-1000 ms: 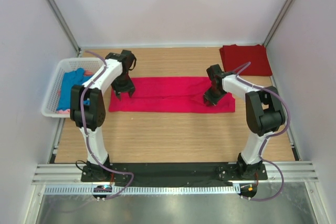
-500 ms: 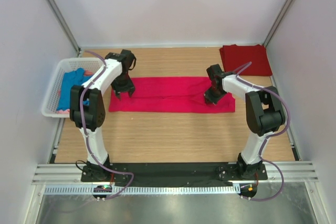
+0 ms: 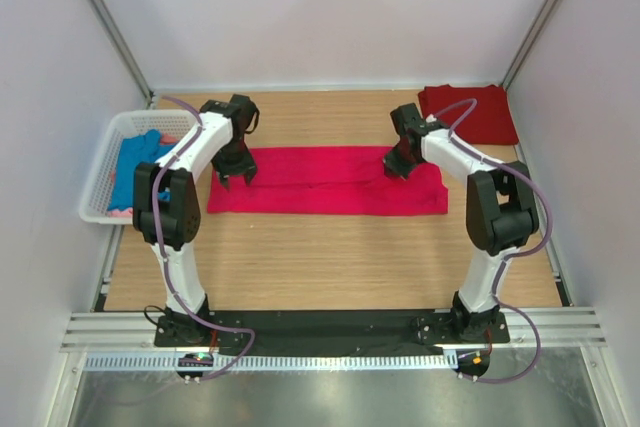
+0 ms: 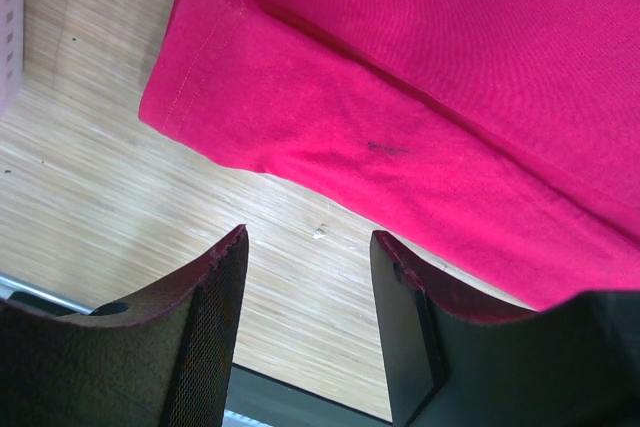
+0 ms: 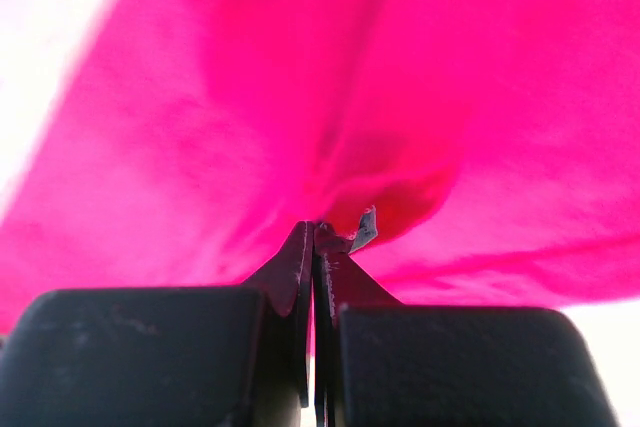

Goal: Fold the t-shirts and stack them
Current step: Fold the tshirt

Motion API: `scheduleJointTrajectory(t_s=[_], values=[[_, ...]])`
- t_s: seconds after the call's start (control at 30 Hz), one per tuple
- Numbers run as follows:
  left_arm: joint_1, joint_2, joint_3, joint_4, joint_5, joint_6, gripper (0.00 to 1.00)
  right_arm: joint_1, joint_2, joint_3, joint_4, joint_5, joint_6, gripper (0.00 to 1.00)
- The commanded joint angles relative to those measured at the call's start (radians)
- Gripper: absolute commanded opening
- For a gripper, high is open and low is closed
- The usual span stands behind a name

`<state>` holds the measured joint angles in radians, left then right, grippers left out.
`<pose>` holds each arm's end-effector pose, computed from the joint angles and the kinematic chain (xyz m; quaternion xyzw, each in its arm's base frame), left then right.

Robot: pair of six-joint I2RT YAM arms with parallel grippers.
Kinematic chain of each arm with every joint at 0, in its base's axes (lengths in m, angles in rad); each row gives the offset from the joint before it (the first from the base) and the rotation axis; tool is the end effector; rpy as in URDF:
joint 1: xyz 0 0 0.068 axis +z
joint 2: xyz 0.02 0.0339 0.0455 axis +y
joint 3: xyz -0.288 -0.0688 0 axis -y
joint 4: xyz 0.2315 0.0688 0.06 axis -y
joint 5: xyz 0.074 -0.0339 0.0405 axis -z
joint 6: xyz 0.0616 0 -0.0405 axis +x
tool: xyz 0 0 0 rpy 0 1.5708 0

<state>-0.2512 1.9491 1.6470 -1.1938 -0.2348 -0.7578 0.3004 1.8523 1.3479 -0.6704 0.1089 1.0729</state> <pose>0.3670 -0.0794 0.2360 -0.2529 0.9597 0.0845 0.0891 0.3686 0.1072 0.2060 0.3787 0.9029 0.0833 0.1857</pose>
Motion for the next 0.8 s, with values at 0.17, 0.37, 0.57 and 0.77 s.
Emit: scheduleJointTrajectory(t_s=[0.17, 0.37, 0.57, 0.77], values=[[-0.002, -0.036, 0.028, 0.005, -0.012, 0.002, 0.54, 0.006, 0.093, 0.138, 0.058, -0.047, -0.089, 0.01], [-0.002, -0.019, 0.039, 0.002, -0.011, 0.003, 0.54, 0.008, 0.151, 0.201, 0.095, -0.097, -0.152, 0.01], [-0.002, -0.003, 0.056, -0.001, -0.008, -0.002, 0.54, 0.016, 0.188, 0.26, 0.112, -0.15, -0.203, 0.01], [0.0, 0.004, 0.05, 0.003, 0.0, -0.006, 0.54, 0.019, 0.216, 0.28, 0.127, -0.179, -0.222, 0.01]])
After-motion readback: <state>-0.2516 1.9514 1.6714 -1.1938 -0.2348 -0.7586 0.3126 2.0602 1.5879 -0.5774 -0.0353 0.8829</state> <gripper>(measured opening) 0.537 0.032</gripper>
